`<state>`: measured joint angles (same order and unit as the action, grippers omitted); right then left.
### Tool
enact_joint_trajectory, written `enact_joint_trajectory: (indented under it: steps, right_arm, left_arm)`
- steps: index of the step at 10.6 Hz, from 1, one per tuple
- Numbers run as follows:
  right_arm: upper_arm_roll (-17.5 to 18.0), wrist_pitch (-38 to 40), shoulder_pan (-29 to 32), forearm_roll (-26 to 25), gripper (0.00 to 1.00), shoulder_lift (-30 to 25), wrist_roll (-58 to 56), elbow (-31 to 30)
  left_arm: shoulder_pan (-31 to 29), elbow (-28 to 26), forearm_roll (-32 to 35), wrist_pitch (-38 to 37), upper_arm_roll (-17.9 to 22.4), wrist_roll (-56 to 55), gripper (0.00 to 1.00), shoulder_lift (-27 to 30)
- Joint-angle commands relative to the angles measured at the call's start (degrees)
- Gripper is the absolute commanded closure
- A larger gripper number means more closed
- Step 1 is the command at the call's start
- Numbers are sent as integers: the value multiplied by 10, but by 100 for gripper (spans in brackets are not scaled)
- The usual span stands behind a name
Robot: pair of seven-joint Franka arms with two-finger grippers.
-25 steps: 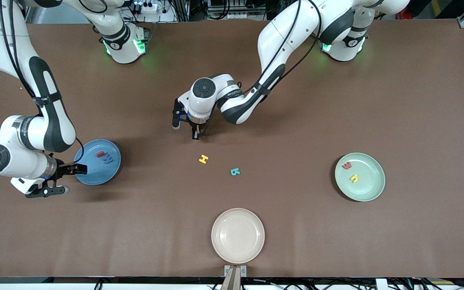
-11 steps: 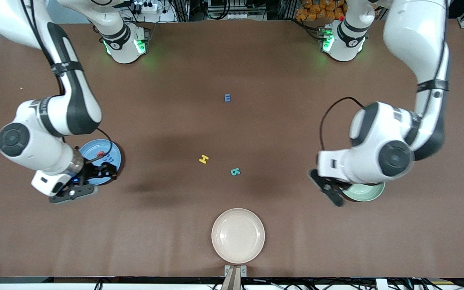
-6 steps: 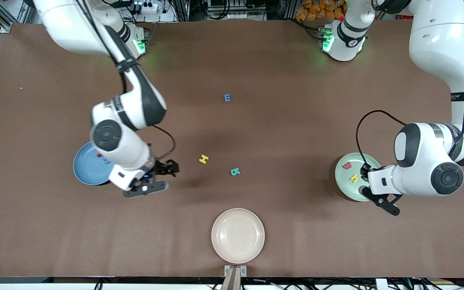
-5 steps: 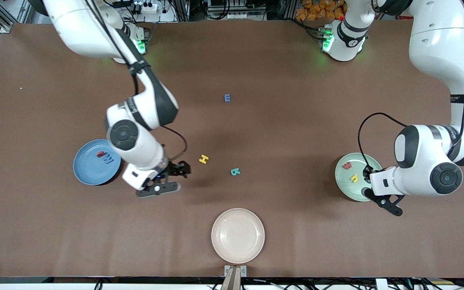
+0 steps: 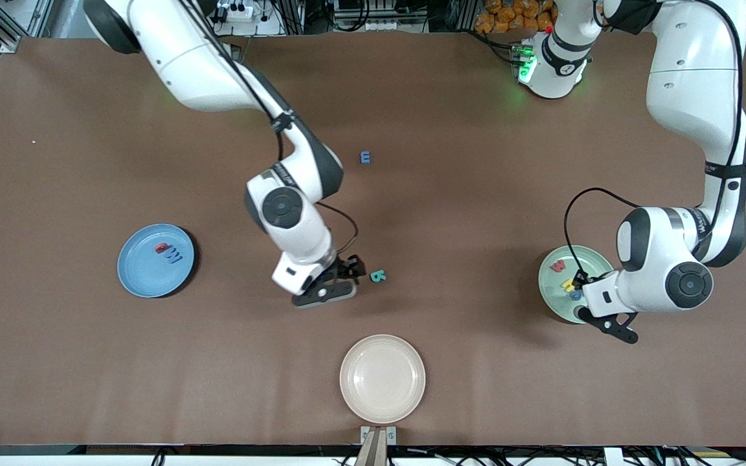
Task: Sort uppercase to blue plate, lowercase to green plate
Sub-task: 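Lift and carry the blue g to the green plate with the left gripper, then release the g on the green plate while the right gripper lowers to the R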
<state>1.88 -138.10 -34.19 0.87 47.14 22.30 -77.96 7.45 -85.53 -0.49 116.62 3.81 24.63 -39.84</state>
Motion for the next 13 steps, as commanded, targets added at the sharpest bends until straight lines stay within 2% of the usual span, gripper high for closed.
enact_joint_trajectory:
  steps: [1,5,10,13]
  right_arm:
    - [-26,-23,-51,-3,0,68,19,66]
    - [-30,-23,-73,-3,0,91,19,62]
    - [-49,-32,-83,-3,0,104,20,70]
    - [-55,-85,-88,-3,0,117,22,71]
  left_arm:
    - [12,-8,14,-4,8,-26,0,36]
    - [24,-3,36,-64,10,-26,0,122]
    - [16,-3,34,-86,25,-18,0,214]
    - [13,-5,34,-115,25,-15,0,266]
